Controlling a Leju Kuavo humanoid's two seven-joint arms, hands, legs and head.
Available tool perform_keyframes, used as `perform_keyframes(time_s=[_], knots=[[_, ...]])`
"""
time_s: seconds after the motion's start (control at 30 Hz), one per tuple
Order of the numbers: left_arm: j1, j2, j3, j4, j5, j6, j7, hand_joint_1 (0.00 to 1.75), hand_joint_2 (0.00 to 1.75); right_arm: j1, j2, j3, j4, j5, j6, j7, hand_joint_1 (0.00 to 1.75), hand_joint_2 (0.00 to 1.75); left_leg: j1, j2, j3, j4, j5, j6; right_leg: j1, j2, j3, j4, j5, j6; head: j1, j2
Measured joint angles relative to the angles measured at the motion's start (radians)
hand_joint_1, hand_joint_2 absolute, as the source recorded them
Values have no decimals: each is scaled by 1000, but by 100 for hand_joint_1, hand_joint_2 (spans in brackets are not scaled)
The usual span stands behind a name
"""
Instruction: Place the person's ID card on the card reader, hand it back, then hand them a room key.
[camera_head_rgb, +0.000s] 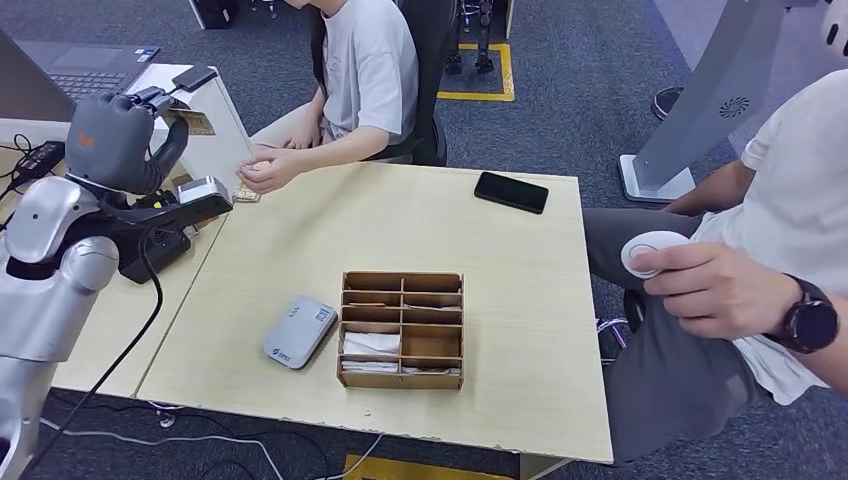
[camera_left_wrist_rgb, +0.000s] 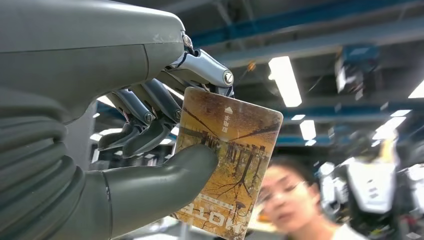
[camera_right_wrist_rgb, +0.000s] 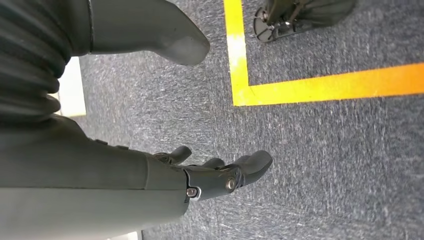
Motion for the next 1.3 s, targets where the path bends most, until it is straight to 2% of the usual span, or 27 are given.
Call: perform_keyframes(time_s=[0.1, 0.23, 0.33, 0.6, 0.87, 0.9, 1.0, 1.03, 1.3], knots=[[-1, -17, 0, 72, -64, 30, 36, 175, 175, 0, 0, 8, 1, 5, 1, 6, 0, 175, 0, 0, 0, 0, 0, 0, 0, 0, 0, 0, 0, 0, 0, 0], [-24, -47, 3, 228, -246, 165, 107, 175, 175, 0, 0, 17, 1, 27, 4, 24, 0, 175, 0, 0, 0, 0, 0, 0, 0, 0, -1, 0, 0, 0, 0, 0], [-44, -69, 10, 338, -286, 222, 113, 175, 175, 0, 0, 22, 1, 36, 6, 32, 0, 175, 0, 0, 0, 0, 0, 0, 0, 0, -1, 0, 0, 0, 0, 0], [-89, -118, 51, 527, -289, 266, 100, 175, 175, 0, 0, 30, 2, 38, 14, 31, 0, 175, 0, 0, -1, 0, 0, 0, 0, 1, -1, 0, 0, 0, 0, 0], [-97, -137, 76, 585, -287, 278, 88, 175, 175, 0, 0, 30, 4, 38, 14, 31, 0, 175, 0, 1, -1, 0, 0, 0, 0, 1, -1, 0, 0, 0, 0, 0], [-98, -139, 77, 589, -287, 278, 88, 147, 175, 0, 0, 30, 4, 38, 14, 31, 0, 175, 0, 1, -1, 0, 0, 0, 0, 1, -1, 0, 0, 0, 0, 0], [-100, -143, 80, 601, -282, 273, 82, 16, 175, 0, 0, 30, 4, 38, 14, 26, 0, 175, 0, 2, -1, 0, 0, 0, 0, 2, -1, 0, 0, 0, 0, 0], [-101, -143, 82, 604, -279, 271, 79, 0, 175, 0, 0, 30, 4, 38, 14, 23, 0, 175, 0, 2, -1, 0, 0, 0, 0, 2, -2, 0, 0, 0, 0, 0], [-99, -120, 106, 626, -255, 260, 39, 0, 175, 0, 0, 30, 5, 38, 3, 22, 0, 175, 0, 2, -2, 0, 0, 0, 0, 3, -2, 0, 0, 0, 0, 0]])
